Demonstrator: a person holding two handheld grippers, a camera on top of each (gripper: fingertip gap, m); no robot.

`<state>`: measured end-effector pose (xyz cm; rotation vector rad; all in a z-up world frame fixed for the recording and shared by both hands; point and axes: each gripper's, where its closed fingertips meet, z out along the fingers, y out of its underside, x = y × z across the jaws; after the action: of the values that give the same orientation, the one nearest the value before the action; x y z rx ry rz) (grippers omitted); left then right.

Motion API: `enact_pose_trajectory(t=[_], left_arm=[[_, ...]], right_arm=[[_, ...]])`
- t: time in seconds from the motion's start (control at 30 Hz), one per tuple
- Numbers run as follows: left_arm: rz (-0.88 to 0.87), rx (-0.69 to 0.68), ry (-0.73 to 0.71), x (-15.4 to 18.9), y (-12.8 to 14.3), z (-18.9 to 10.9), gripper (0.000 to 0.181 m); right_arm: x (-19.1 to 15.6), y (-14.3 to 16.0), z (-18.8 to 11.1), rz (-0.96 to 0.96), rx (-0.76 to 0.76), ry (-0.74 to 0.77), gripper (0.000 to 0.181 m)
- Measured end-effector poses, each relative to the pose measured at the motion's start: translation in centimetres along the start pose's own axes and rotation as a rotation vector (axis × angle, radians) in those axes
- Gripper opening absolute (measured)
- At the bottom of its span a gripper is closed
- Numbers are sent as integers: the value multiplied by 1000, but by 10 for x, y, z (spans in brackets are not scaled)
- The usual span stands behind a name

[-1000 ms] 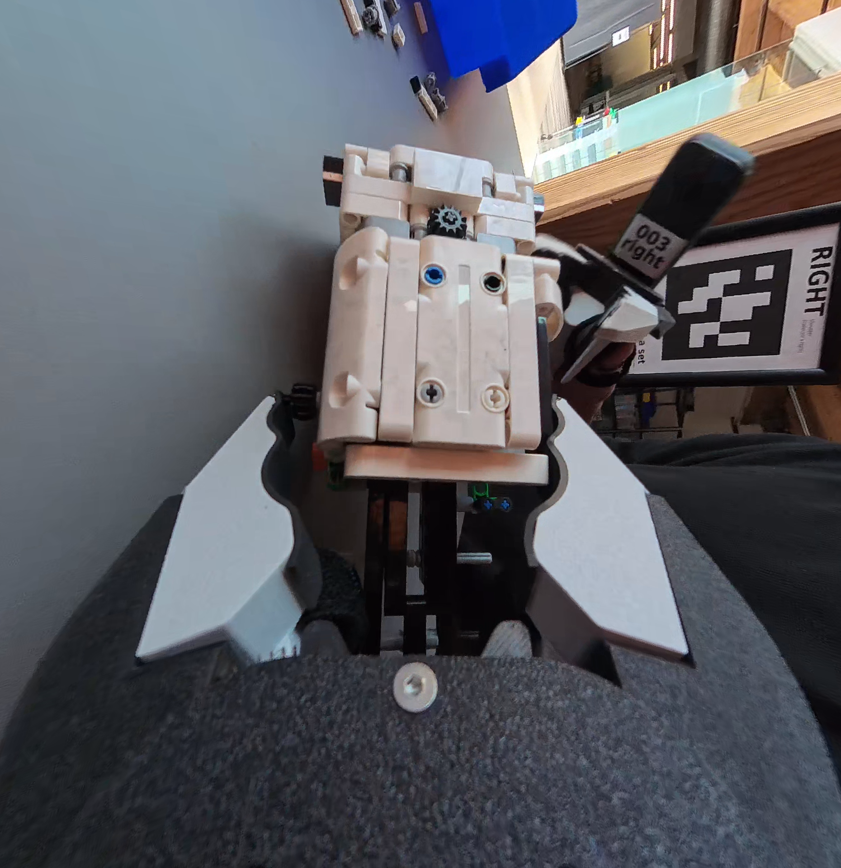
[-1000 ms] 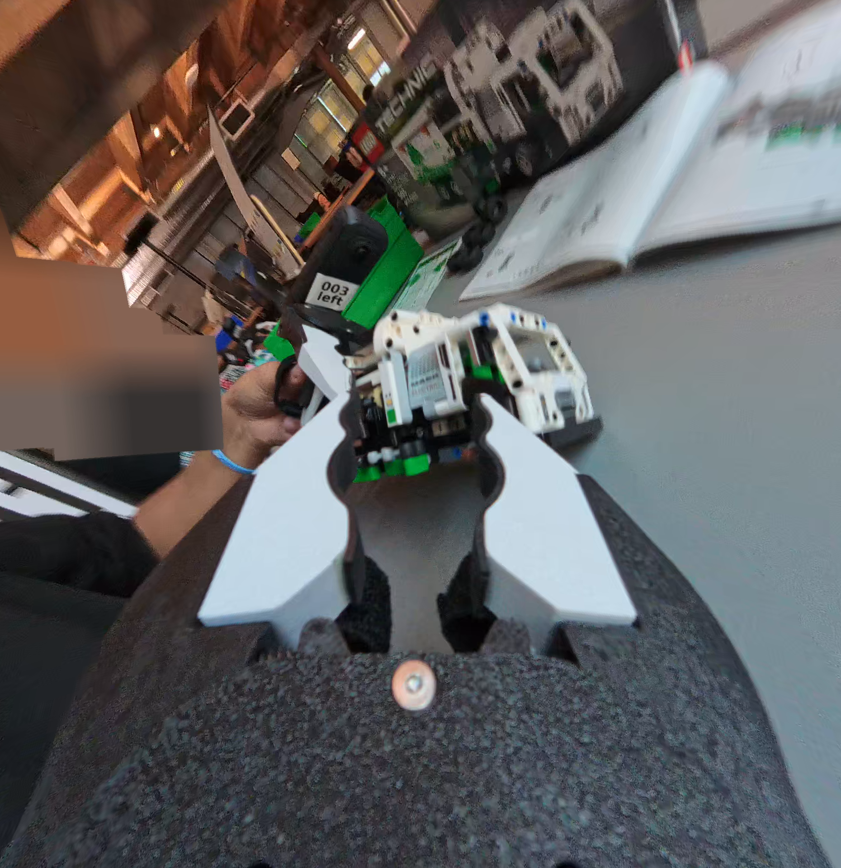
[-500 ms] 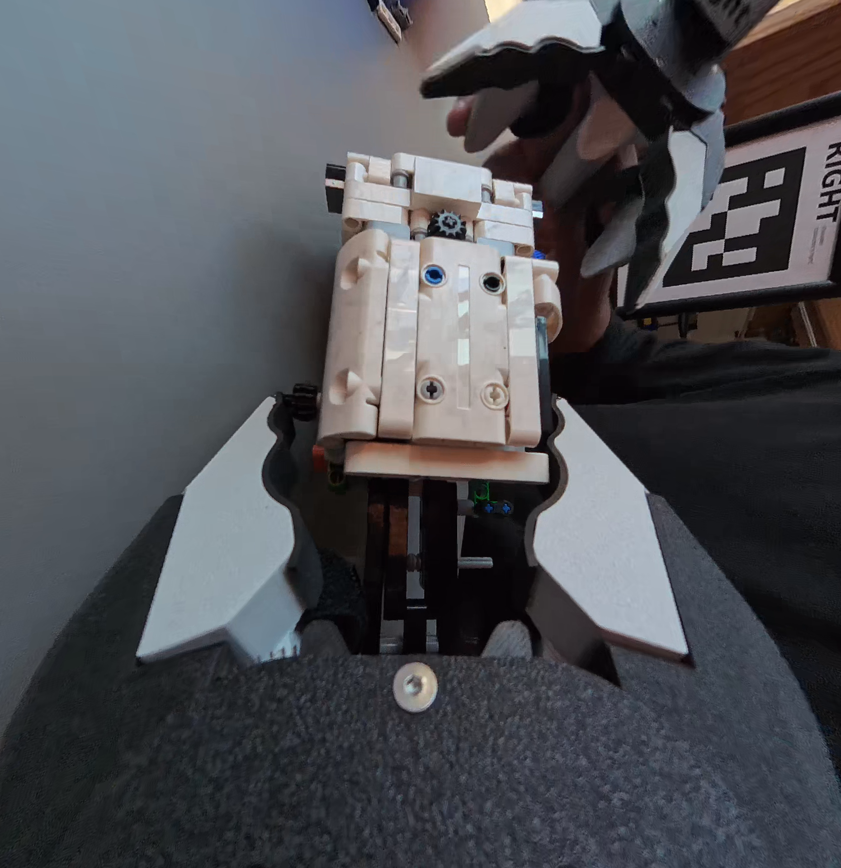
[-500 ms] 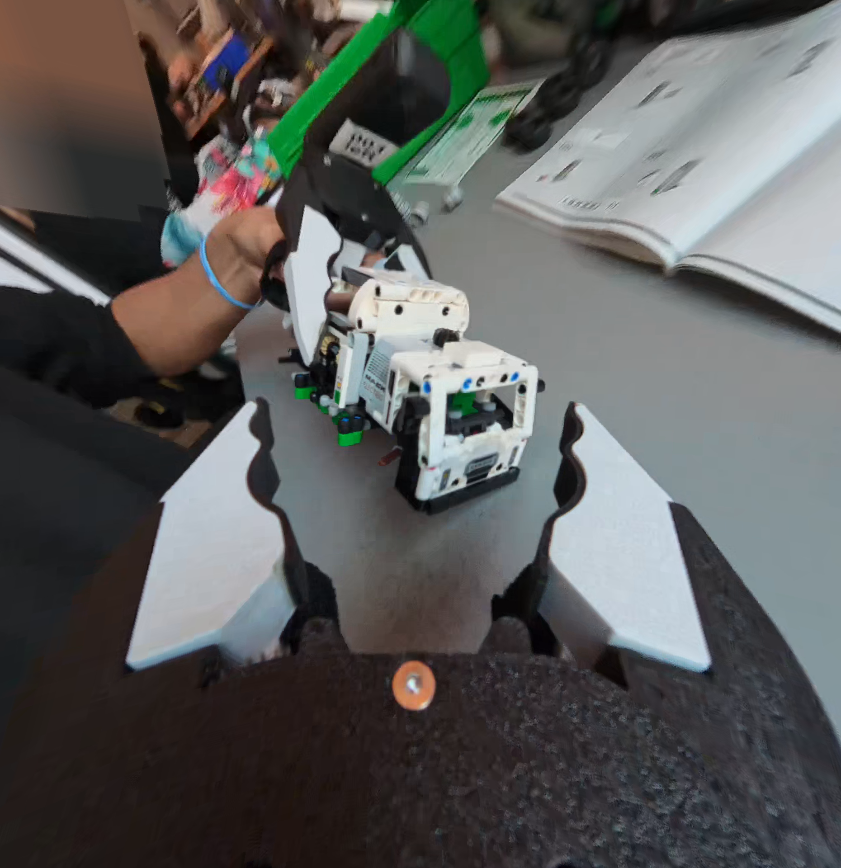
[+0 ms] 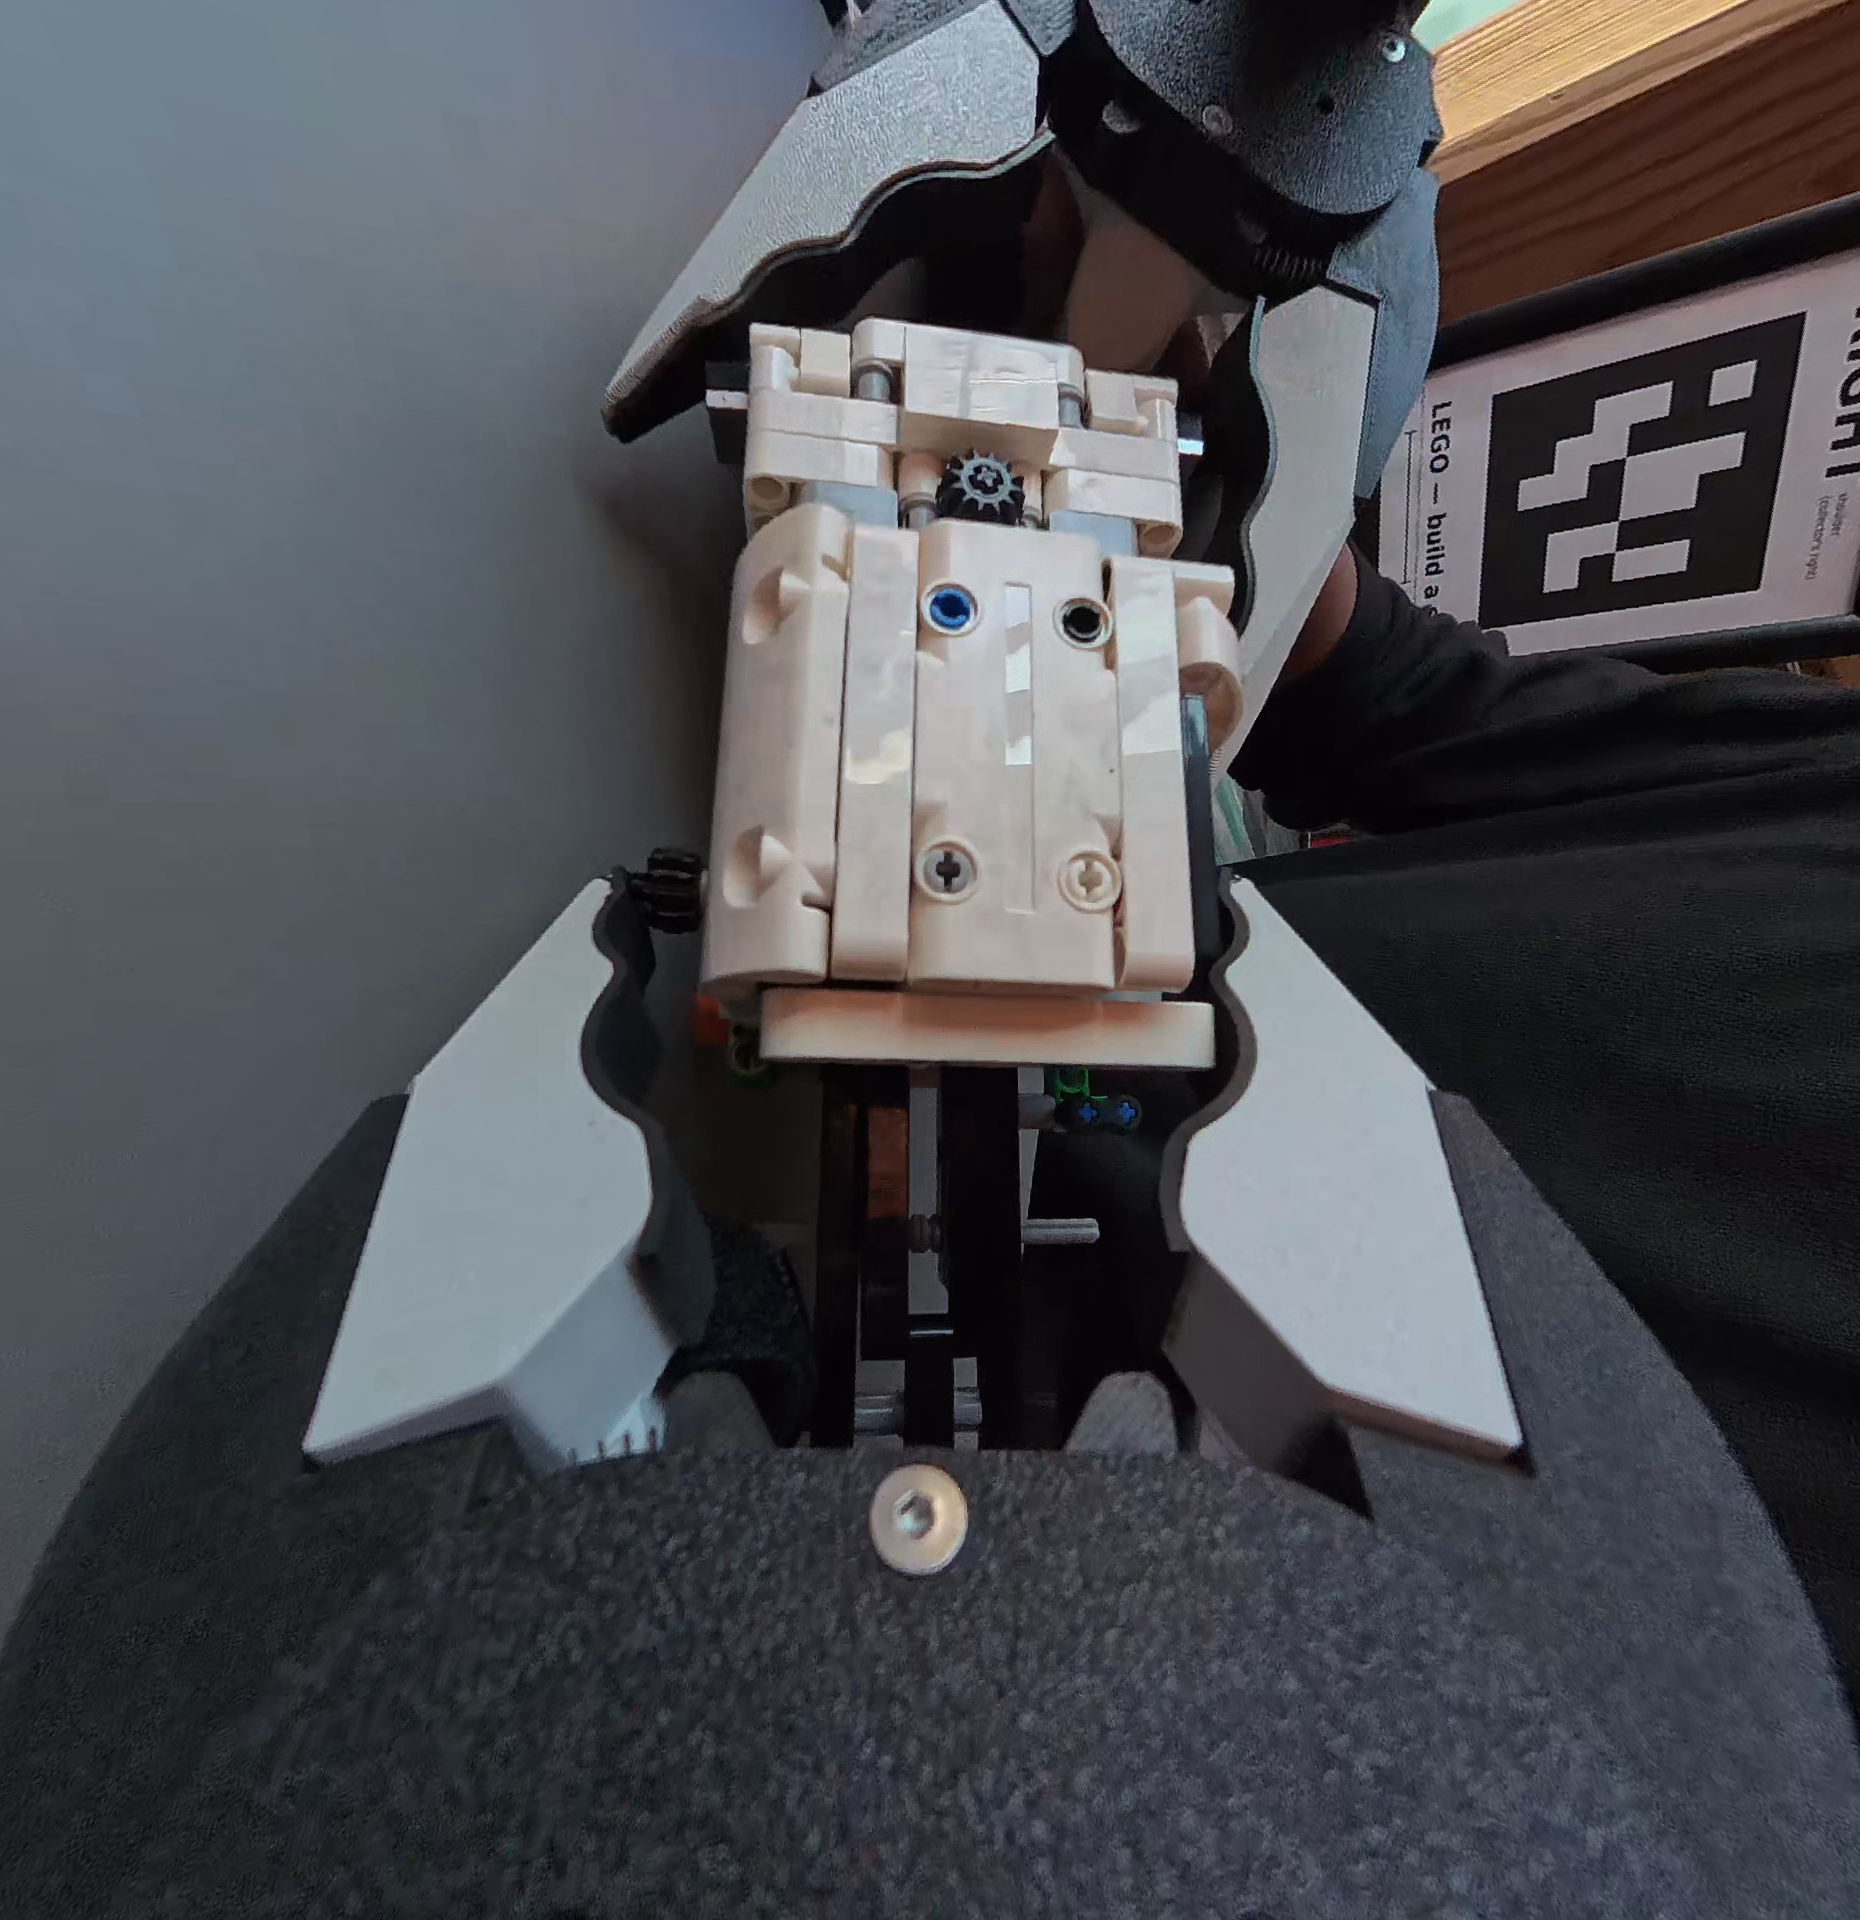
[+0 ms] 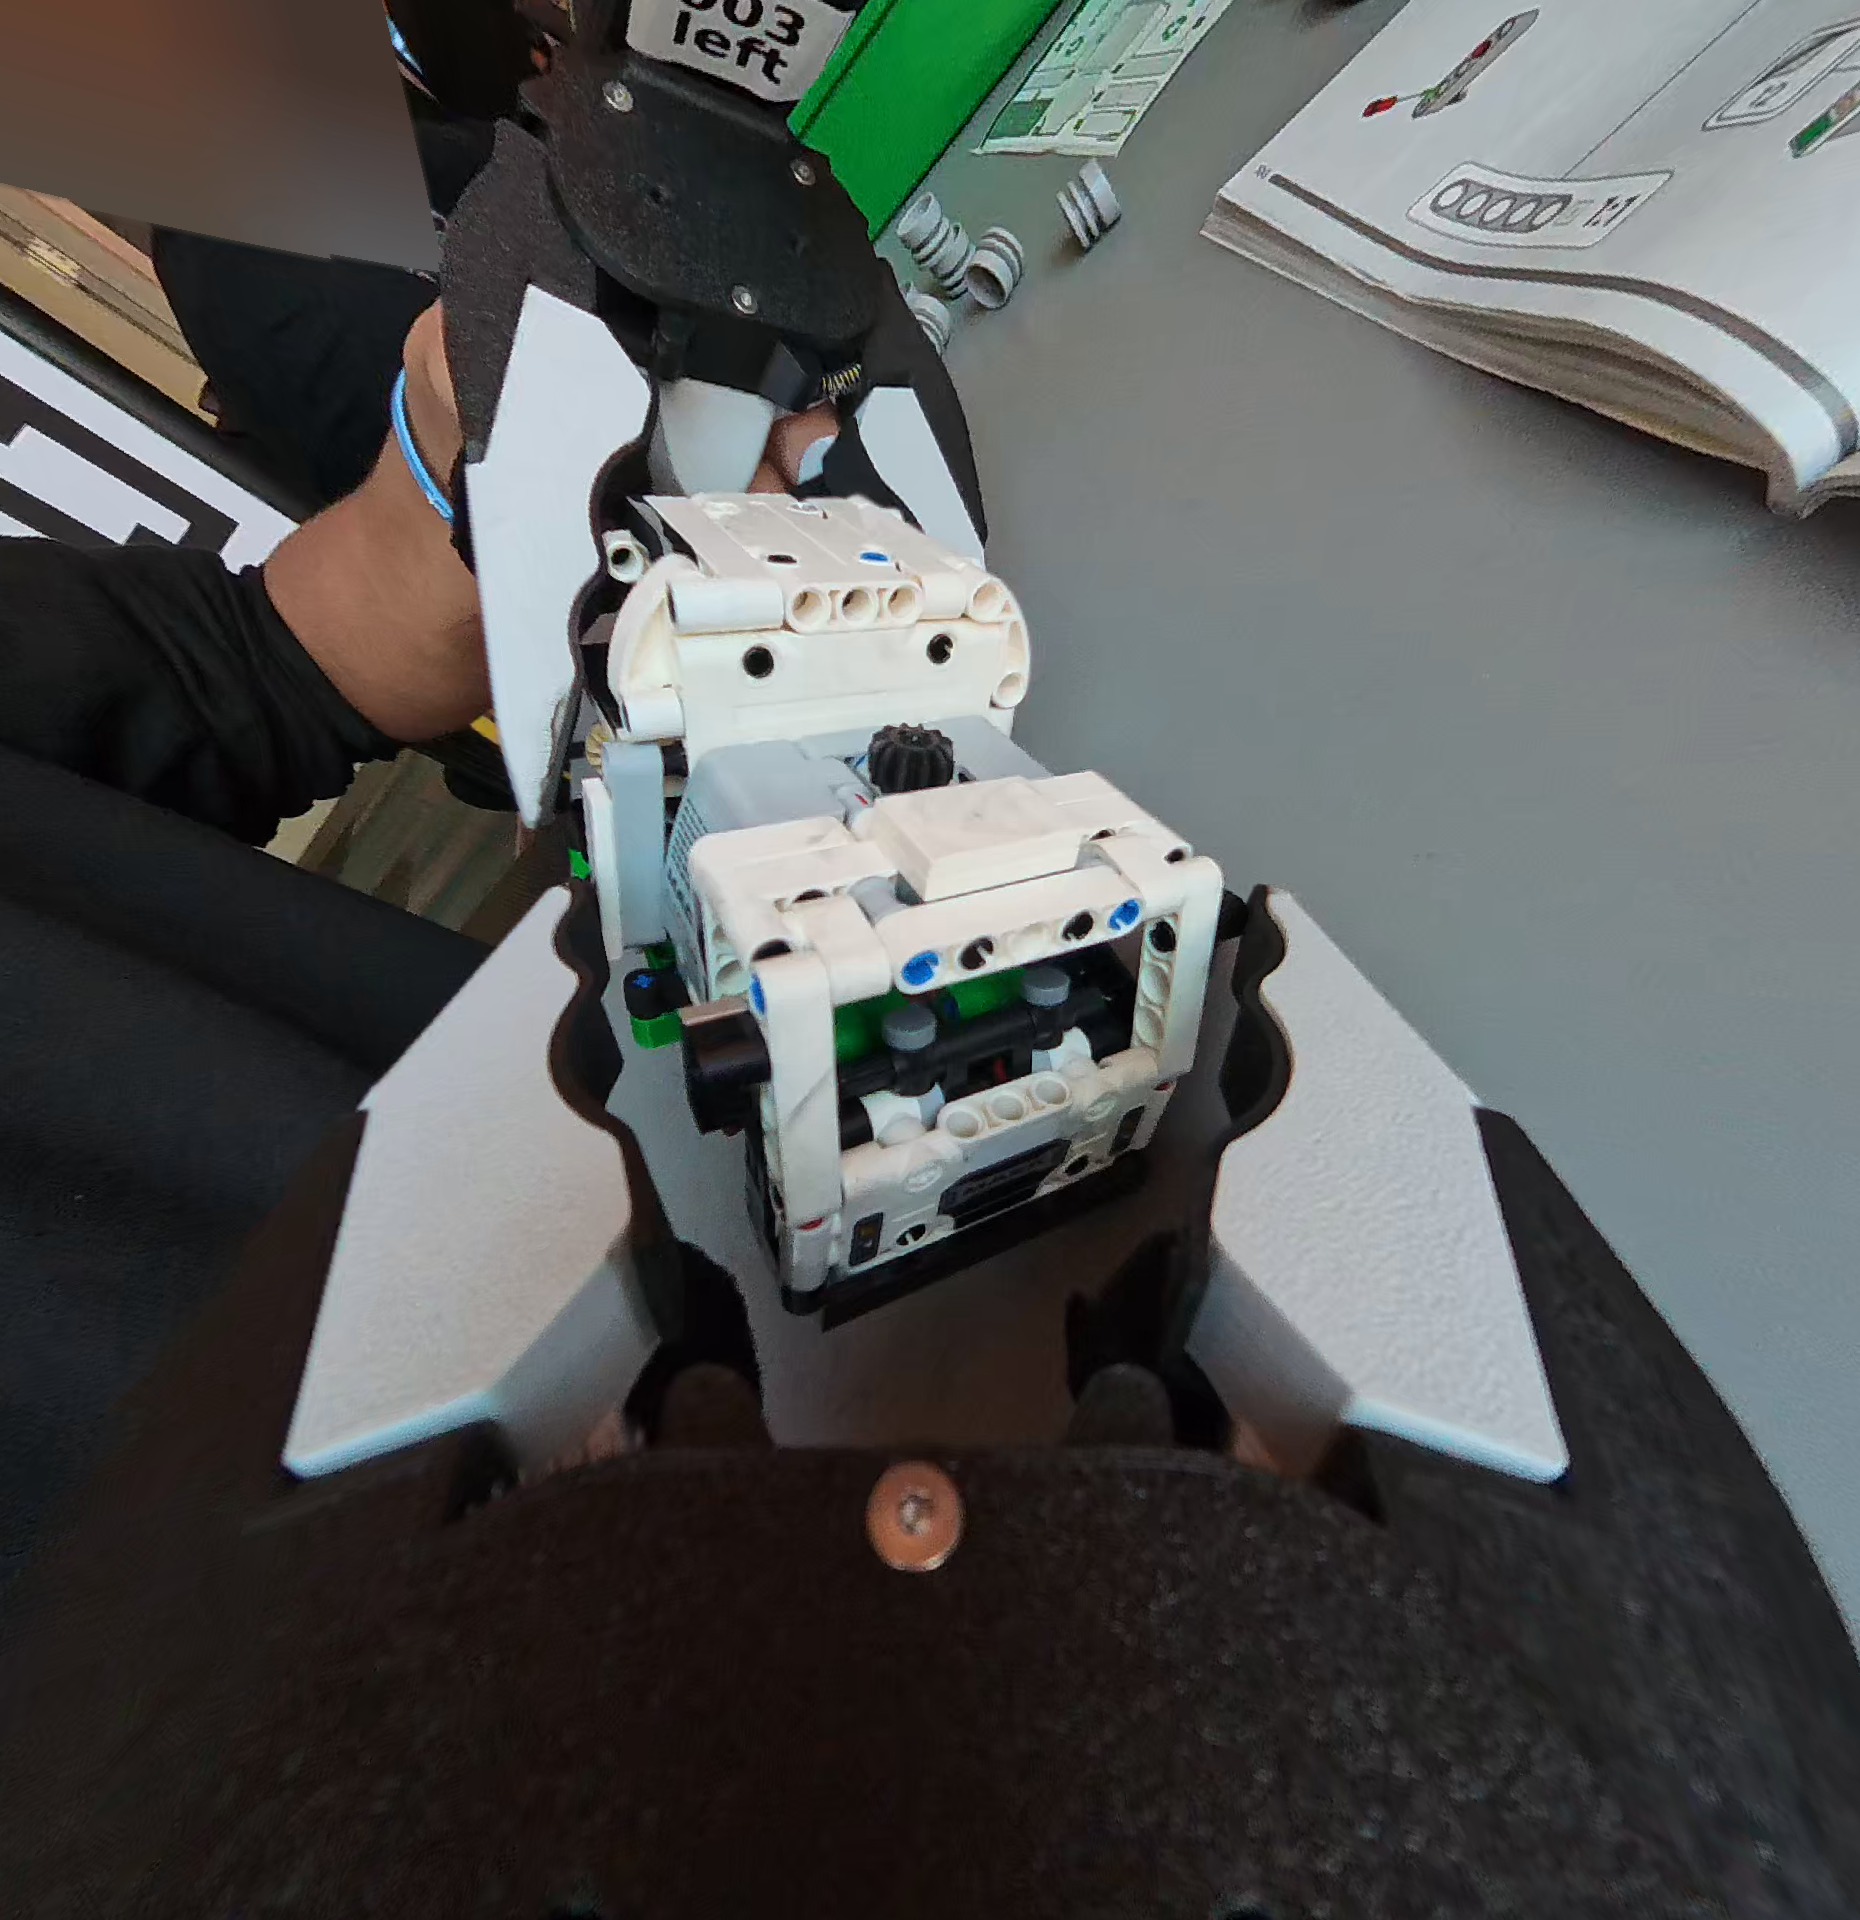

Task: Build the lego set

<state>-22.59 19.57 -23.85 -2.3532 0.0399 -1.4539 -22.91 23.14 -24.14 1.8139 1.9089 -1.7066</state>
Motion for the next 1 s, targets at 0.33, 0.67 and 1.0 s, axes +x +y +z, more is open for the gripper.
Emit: enact_pose_trajectory(t=[0.33,0.67,1.0], left_arm=[[-23,-19,-5,-1,0,1,103],[9,-18,-40,-1,2,2,103],[4,-15,-37,0,0,3,104]], right_arm=[[5,3,2,41,-75,9,113],[-2,0,-5,55,-77,-50,115],[3,-4,-2,98,-52,-19,110]])
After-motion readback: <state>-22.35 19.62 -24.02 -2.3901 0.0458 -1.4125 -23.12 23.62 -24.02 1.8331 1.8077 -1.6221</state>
